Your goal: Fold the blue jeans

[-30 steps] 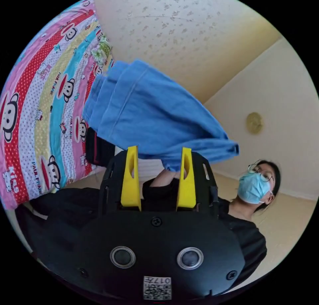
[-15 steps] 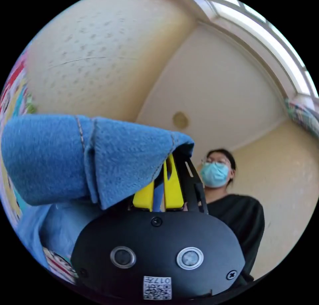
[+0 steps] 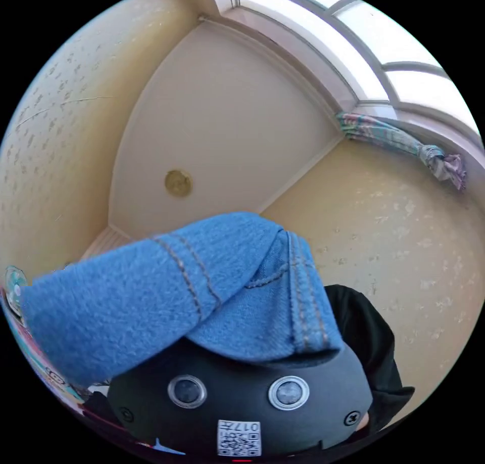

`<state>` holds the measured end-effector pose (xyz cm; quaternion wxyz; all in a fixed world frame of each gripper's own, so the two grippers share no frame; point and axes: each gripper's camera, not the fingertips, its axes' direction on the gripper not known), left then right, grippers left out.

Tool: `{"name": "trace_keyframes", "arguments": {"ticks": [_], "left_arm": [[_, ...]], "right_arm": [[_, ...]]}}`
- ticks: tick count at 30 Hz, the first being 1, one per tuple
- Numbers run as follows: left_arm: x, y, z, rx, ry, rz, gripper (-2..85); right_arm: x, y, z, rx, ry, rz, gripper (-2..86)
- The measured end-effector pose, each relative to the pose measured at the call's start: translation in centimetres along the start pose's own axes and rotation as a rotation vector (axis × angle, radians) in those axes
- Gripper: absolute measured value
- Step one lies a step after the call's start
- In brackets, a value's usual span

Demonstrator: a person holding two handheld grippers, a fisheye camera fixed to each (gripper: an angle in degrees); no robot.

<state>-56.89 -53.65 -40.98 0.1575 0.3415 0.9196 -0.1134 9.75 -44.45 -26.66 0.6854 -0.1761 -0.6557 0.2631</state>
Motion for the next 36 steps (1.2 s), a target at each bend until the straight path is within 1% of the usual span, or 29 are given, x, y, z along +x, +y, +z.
{"name": "trace_keyframes", "arguments": {"ticks": [1,3,4,6,9,11,12,14,16,17,18,19,20,21,22,23,24,25,26,27,28,29,30,31,32,33,34,35,36], "left_arm": [[0.1,-1.5,2.6,-0.069,-0.024,0.015,10.7],[-0.3,-3.4,6.4,-0.141,0.001,0.028,11.3],[-0.7,-4.6,8.7,-0.155,0.02,0.035,11.6],[-1.5,-6.3,11.8,-0.147,0.001,0.044,12.1],[-3.0,-9.0,17.1,-0.191,-0.022,0.053,12.8],[-3.7,-10.1,19.8,-0.198,-0.002,0.05,13.1],[-4.0,-10.6,21.1,-0.181,0.021,0.04,13.3],[-4.3,-11.4,22.3,-0.152,0.089,0.02,13.6],[-4.0,-12.1,22.6,-0.13,0.151,-0.015,13.9],[-3.7,-12.1,22.4,-0.127,0.142,-0.017,13.9],[-2.9,-12.0,21.5,-0.122,0.105,-0.006,14.0],[-1.6,-11.8,20.2,-0.123,0.042,0.018,14.1],[-0.9,-11.5,19.4,-0.124,0.006,0.032,14.1],[0.5,-11.0,17.6,-0.131,-0.074,0.058,14.2],[2.1,-10.0,15.4,-0.141,-0.17,0.083,14.2],[2.9,-9.4,14.2,-0.151,-0.224,0.097,14.2],[4.5,-7.7,11.7,-0.177,-0.351,0.124,14.3],[5.6,-5.7,8.9,-0.198,-0.507,0.122,14.2],[6.0,-4.5,7.5,-0.213,-0.595,0.114,14.2],[6.4,-1.7,5.0,-0.285,-0.759,0.104,14.2],[6.1,1.6,3.0,-0.392,-0.902,0.059,14.1],[5.5,3.3,1.9,-0.439,-0.973,-0.002,14.0],[3.7,6.3,-0.5,-0.515,-1.13,-0.193,13.9],[1.7,9.2,-3.5,-0.565,-1.305,-0.437,13.8],[0.8,10.5,-5.2,-0.571,-1.362,-0.55,13.7],[-0.6,13.2,-8.6,-0.543,-1.374,-0.766,13.4],[-1.2,15.6,-12.3,-0.433,-1.341,-0.963,14.9],[-1.2,16.7,-14.2,-0.348,-1.323,-1.043,15.7],[-0.6,18.8,-17.4,-0.18,-1.301,-1.158,15.7]], "right_arm": [[1.1,-0.2,1.9,-0.048,0.06,0.017,16.0],[2.7,-0.5,4.7,-0.118,0.133,0.04,18.0],[3.4,-0.7,6.5,-0.163,0.169,0.04,19.3],[3.2,-1.3,8.9,-0.207,0.183,0.005,21.3],[0.2,-2.3,12.2,-0.21,0.237,-0.134,23.8],[-2.8,-3.0,14.6,-0.167,0.439,-0.269,24.7],[-3.5,-3.1,15.1,-0.16,0.474,-0.307,24.8],[-5.0,-4.0,17.8,-0.211,0.521,-0.41,23.8],[-5.2,-4.6,19.4,-0.251,0.588,-0.459,19.3],[-5.2,-5.1,19.5,-0.225,0.651,-0.456,14.8],[-5.1,-5.4,19.3,-0.193,0.684,-0.435,12.6],[-5.1,-6.1,18.0,-0.103,0.755,-0.364,8.2],[-5.0,-6.7,16.4,-0.005,0.844,-0.29,5.9],[-5.0,-6.8,15.4,0.049,0.879,-0.264,5.7],[-5.1,-7.0,13.0,0.166,0.902,-0.223,5.5],[-5.2,-7.1,10.0,0.289,0.862,-0.176,5.6],[-5.3,-7.1,8.4,0.35,0.821,-0.16,5.6],[-5.7,-7.0,5.4,0.454,0.735,-0.168,5.7],[-6.6,-6.9,3.0,0.534,0.652,-0.23,5.7],[-7.2,-6.8,2.1,0.562,0.612,-0.274,5.7],[-8.4,-6.7,0.5,0.591,0.536,-0.367,5.8],[-9.8,-6.6,-0.7,0.606,0.477,-0.455,5.8],[-10.4,-6.5,-1.3,0.615,0.44,-0.49,5.8],[-11.3,-6.1,-2.4,0.636,0.336,-0.565,5.8],[-11.7,-5.6,-3.6,0.66,0.194,-0.649,5.8],[-11.8,-5.3,-4.2,0.672,0.108,-0.694,5.8],[-11.8,-4.8,-5.2,0.687,-0.055,-0.779,5.7],[-11.7,-4.3,-5.9,0.699,-0.194,-0.856,5.7],[-11.7,-4.1,-6.1,0.7,-0.245,-0.889,5.7]]}}
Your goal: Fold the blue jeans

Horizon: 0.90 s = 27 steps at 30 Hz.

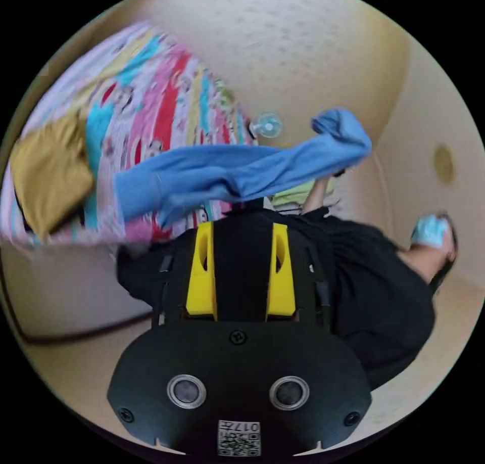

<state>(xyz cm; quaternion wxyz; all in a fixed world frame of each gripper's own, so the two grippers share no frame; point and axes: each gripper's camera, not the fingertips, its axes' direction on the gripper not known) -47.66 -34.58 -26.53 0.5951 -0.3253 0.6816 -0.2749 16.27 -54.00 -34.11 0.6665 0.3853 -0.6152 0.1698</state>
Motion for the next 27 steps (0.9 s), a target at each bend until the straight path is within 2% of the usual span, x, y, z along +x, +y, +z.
{"name": "trace_keyframes", "arguments": {"ticks": [1,3,6,8,10,12,14,17,18,20,22,23,26,27], "left_arm": [[-2.3,0.2,-0.2,0.057,0.037,-0.087,15.8],[-2.8,0.1,-0.5,0.106,0.004,-0.12,16.2],[2.0,-2.9,0.8,0.104,-0.01,0.022,20.2],[6.7,-5.8,2.7,0.059,0.099,0.194,21.0],[13.4,-9.4,6.0,0.0,0.299,0.4,21.2],[16.8,-11.6,8.9,-0.064,0.422,0.444,21.4],[18.1,-13.7,12.3,-0.154,0.509,0.394,22.6],[15.9,-15.2,17.8,-0.31,0.591,0.178,24.5],[14.2,-14.8,19.9,-0.358,0.645,0.087,22.3],[12.0,-13.6,22.7,-0.423,0.681,-0.008,15.9],[10.7,-12.3,23.8,-0.368,0.747,-0.015,8.5],[10.7,-12.2,23.7,-0.34,0.77,0.007,8.0],[14.1,-11.7,21.7,-0.264,0.767,0.283,6.2],[16.2,-11.1,20.5,-0.241,0.692,0.416,5.7]], "right_arm": [[-0.4,0.1,0.1,0.008,-0.071,-0.022,5.6],[-1.2,0.5,1.3,-0.055,-0.102,-0.028,5.5],[-2.5,2.4,5.1,-0.288,-0.136,-0.032,5.2],[-2.7,5.1,7.8,-0.461,-0.246,0.025,5.1],[-3.1,7.1,8.9,-0.496,-0.305,0.082,5.1],[-3.5,9.2,9.7,-0.528,-0.342,0.153,5.1],[-5.2,11.9,11.3,-0.639,-0.409,0.199,5.3],[-9.4,14.6,13.3,-0.804,-0.422,0.157,5.5],[-10.3,14.9,13.5,-0.828,-0.426,0.148,5.5],[-13.1,15.4,14.1,-0.926,-0.376,0.117,5.6],[-14.7,14.9,13.9,-0.997,-0.259,0.078,5.7],[-15.5,14.3,13.4,-1.04,-0.18,0.061,5.8],[-16.7,12.6,11.4,-1.126,0.02,0.046,6.1],[-17.0,12.2,10.8,-1.124,0.066,0.031,6.2]]}}
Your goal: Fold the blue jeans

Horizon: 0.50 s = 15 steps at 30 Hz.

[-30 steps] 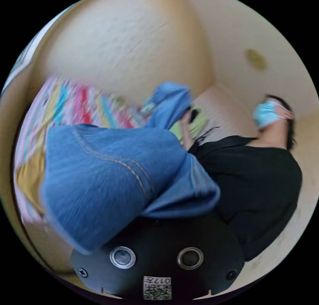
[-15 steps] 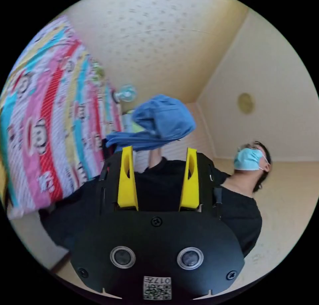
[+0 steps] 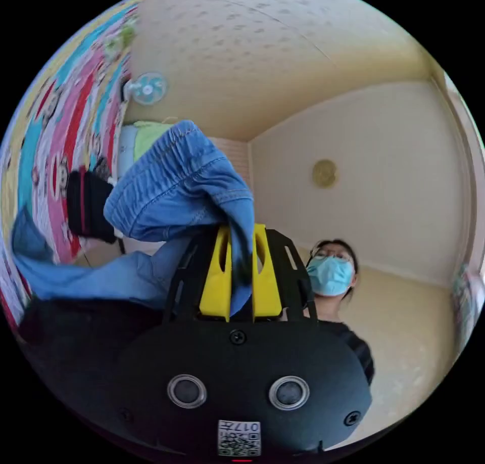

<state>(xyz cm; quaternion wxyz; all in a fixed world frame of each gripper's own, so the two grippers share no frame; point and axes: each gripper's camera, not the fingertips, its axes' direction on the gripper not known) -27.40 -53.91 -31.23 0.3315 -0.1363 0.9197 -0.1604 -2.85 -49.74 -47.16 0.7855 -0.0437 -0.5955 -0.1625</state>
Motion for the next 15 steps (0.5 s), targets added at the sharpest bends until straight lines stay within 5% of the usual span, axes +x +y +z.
{"name": "trace_keyframes", "arguments": {"ticks": [4,8,15], "left_arm": [[8.4,0.9,3.9,-0.159,-0.36,0.36,4.9],[12.4,3.4,7.3,-0.201,-0.431,0.535,4.8],[15.0,8.0,7.0,-0.167,-0.321,0.655,4.6]], "right_arm": [[0.8,2.8,-5.2,0.098,0.149,0.147,7.3],[3.7,3.8,-10.0,0.188,0.097,0.351,7.5],[6.5,4.0,-12.9,0.035,-0.172,0.304,7.0]]}}
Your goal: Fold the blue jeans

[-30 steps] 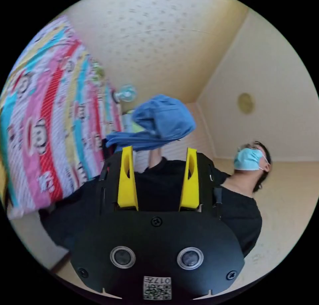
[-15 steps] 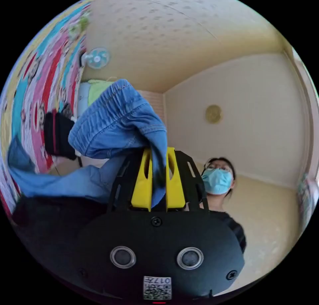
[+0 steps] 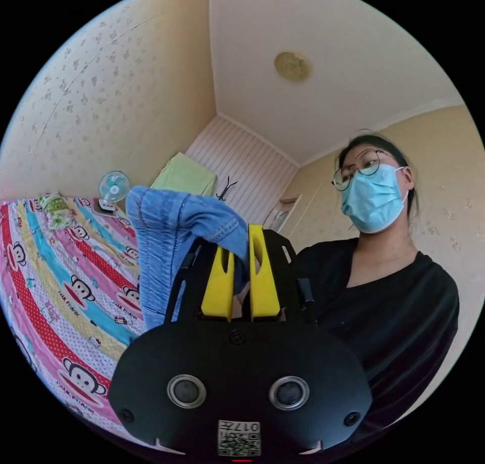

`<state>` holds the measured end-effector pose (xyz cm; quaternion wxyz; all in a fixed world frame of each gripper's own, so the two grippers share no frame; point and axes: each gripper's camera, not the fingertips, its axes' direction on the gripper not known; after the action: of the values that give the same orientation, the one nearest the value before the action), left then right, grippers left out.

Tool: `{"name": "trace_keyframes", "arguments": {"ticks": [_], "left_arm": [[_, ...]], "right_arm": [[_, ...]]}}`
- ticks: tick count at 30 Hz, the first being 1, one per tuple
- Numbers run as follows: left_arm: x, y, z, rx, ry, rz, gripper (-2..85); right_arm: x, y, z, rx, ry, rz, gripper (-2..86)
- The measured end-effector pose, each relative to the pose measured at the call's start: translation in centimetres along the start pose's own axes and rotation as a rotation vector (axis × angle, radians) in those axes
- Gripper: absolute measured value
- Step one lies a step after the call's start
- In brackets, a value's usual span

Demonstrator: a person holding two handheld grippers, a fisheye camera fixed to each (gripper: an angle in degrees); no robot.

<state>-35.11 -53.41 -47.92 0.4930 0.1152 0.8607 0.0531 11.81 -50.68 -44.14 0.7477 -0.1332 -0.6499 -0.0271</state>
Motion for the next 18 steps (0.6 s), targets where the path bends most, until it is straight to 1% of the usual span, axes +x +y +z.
{"name": "trace_keyframes", "arguments": {"ticks": [3,4,5,6,7,8,10,13,15,17,18], "left_arm": [[2.6,0.2,-2.3,0.075,0.056,0.098,4.6],[3.7,0.3,-3.3,0.101,0.084,0.147,4.6],[4.3,0.3,-3.7,0.112,0.101,0.17,4.6],[5.2,0.2,-4.4,0.132,0.136,0.208,4.7],[6.1,0.2,-4.9,0.155,0.167,0.24,4.8],[6.5,0.2,-5.1,0.164,0.183,0.257,4.8],[8.0,0.0,-5.1,0.164,0.237,0.316,4.7],[9.3,-0.1,-3.8,0.105,0.269,0.35,4.7],[9.3,0.1,-2.1,0.048,0.3,0.328,4.7],[8.9,0.9,-0.3,-0.007,0.325,0.28,4.7],[8.5,1.5,0.9,-0.037,0.327,0.234,4.7]], "right_arm": [[-1.1,1.8,-2.6,0.07,-0.084,-0.182,5.6],[-1.4,2.9,-3.8,0.142,-0.1,-0.241,5.1],[-1.1,3.8,-5.1,0.243,-0.129,-0.242,4.7],[-0.7,4.1,-5.7,0.302,-0.153,-0.223,4.6],[0.4,4.5,-6.5,0.412,-0.22,-0.179,4.6],[1.8,4.4,-6.5,0.474,-0.292,-0.127,4.8],[4.2,2.9,-5.3,0.474,-0.378,-0.023,6.4],[9.3,-0.8,-0.9,0.411,-0.524,0.197,14.7],[13.1,-2.1,2.5,0.447,-0.71,0.303,18.0],[17.6,-3.1,7.5,0.518,-1.052,0.43,19.3],[18.3,-3.4,8.6,0.514,-1.106,0.461,19.1]]}}
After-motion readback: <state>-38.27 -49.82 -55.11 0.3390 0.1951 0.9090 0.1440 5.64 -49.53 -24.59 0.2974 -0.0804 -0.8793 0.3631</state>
